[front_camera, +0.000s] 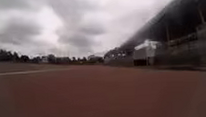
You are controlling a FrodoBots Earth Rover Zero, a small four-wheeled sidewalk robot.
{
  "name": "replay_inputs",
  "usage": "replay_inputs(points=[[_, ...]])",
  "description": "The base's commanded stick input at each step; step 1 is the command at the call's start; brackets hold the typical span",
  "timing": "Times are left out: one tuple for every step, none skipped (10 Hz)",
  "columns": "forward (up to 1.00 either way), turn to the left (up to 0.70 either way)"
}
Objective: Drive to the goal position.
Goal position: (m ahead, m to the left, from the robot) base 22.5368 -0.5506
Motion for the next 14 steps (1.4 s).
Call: replay_inputs(points=[[0.70, 0.00], [0.70, 0.00], [0.70, 0.00], [0.70, 0.00], [0.70, 0.00], [0.70, 0.00], [0.70, 0.00], [0.70, 0.00], [0.70, 0.00], [0.70, 0.00], [0.70, 0.00], [0.70, 0.00], [0.70, 0.00], [0.70, 0.00]])
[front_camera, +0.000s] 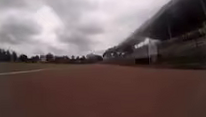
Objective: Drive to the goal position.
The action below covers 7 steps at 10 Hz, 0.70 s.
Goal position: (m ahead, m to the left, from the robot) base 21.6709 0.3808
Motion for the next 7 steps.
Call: replay_inputs(points=[[0.70, 0.00], [0.70, 0.00], [0.70, 0.00], [0.70, 0.00], [0.70, 0.00], [0.70, 0.00], [0.70, 0.00]])
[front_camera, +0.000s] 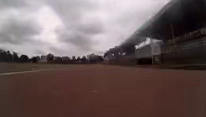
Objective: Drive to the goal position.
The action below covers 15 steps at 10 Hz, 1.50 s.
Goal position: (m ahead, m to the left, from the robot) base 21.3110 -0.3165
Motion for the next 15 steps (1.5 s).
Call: replay_inputs(points=[[0.70, 0.00], [0.70, 0.00], [0.70, 0.00], [0.70, 0.00], [0.70, 0.00], [0.70, 0.00], [0.70, 0.00], [0.70, 0.00], [0.70, 0.00], [0.70, 0.00], [0.70, 0.00], [0.70, 0.00], [0.70, 0.00], [0.70, 0.00], [0.70, 0.00]])
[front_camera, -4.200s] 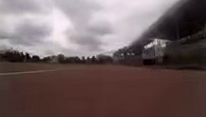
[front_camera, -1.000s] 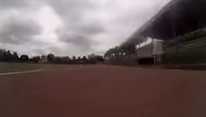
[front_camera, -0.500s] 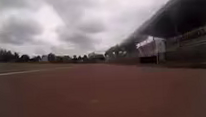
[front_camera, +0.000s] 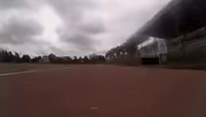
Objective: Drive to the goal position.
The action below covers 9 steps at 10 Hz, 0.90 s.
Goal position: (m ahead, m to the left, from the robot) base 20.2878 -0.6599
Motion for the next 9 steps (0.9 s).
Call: replay_inputs(points=[[0.70, 0.00], [0.70, 0.00], [0.70, 0.00], [0.70, 0.00], [0.70, 0.00], [0.70, 0.00], [0.70, 0.00], [0.70, 0.00], [0.70, 0.00]])
